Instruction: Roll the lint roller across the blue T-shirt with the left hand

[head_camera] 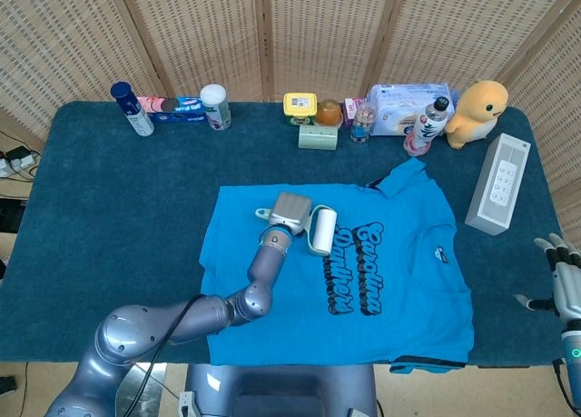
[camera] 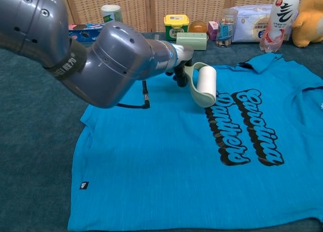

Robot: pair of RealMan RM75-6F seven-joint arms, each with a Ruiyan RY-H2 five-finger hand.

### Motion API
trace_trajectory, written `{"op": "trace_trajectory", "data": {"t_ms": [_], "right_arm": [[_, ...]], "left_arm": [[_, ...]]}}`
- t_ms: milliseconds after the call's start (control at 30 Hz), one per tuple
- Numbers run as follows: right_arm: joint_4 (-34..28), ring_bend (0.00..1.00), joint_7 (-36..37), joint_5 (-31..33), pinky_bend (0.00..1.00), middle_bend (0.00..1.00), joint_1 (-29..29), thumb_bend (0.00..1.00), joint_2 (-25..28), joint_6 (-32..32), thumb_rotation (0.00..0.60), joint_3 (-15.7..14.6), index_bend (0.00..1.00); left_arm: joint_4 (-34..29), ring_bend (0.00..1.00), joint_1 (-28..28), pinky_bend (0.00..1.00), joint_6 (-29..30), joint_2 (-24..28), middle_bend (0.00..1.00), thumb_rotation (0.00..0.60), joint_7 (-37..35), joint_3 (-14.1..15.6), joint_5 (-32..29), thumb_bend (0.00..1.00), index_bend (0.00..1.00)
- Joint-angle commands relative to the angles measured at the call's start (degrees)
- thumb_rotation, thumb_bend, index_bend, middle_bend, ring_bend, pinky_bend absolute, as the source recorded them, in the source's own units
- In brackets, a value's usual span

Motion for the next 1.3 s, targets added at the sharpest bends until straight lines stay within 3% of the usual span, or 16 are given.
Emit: {"op": "trace_trajectory", "data": {"t_ms": [33,233,433,967,1300], "right_arm": [[-0.13,0.01,0.19,-0.16,0.0,0.04,-0.05,0.1,0.11,0.06,0.6,-0.05,0.13],[-0.27,0.01,0.29,-0.32,0.0,0.04,-0.04,0.1,0.21,0.07,0.6,-0.15,0.13],[-0.19,0.01,0.37,-0.16,0.0,0.04,0.01,0.1,0.18,-0.05,0.6,-0.14,0.13],[-0.89,0.01,-0.23,-0.33,0.0,0.04,0.03,0.1,0.19,0.29,0.6,-0.36,0.13],[-1.46,0.0,-0.39,-0.52,0.0,0.04,-0.09,0.1,0.39,0.71,0.6,-0.44,0.13]], "left_arm": [[5.36,0.85,-2.16,1.0,-2.81,-3.23,0.86,0.6,2.49,-0.31,-2.54,0.77,0.92],[10.86,0.85,-3.1,1.0,-5.2,-5.99,0.86,0.6,5.11,-0.21,-4.02,0.76,0.92],[11.51,0.85,-2.5,1.0,-3.84,-6.05,0.86,0.6,8.74,-0.22,-5.77,0.76,0.92],[4.44,0.85,3.58,1.0,2.51,-0.56,0.86,0.6,16.55,1.01,-8.9,0.77,0.92],[-4.05,0.85,9.53,1.0,6.76,5.52,0.86,0.6,17.59,3.58,-7.36,0.76,0.92]]}}
